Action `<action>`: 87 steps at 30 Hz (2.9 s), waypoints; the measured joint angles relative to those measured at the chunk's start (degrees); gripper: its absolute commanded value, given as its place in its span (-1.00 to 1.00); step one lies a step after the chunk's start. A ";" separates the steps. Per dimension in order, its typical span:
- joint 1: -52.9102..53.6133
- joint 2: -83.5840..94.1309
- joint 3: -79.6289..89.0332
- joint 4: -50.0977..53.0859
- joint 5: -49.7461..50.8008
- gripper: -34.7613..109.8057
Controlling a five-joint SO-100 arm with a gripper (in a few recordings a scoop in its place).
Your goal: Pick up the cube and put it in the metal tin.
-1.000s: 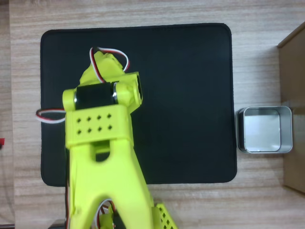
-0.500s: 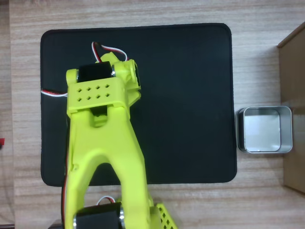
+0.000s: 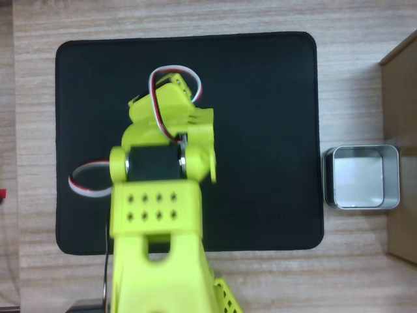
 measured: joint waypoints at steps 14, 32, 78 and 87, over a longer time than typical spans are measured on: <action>24.70 35.33 6.33 7.21 9.84 -0.52; 53.44 12.22 9.58 -9.58 -0.35 -0.52; 12.57 50.10 21.62 5.80 15.73 -0.52; 1.93 68.99 39.38 2.55 13.62 -0.52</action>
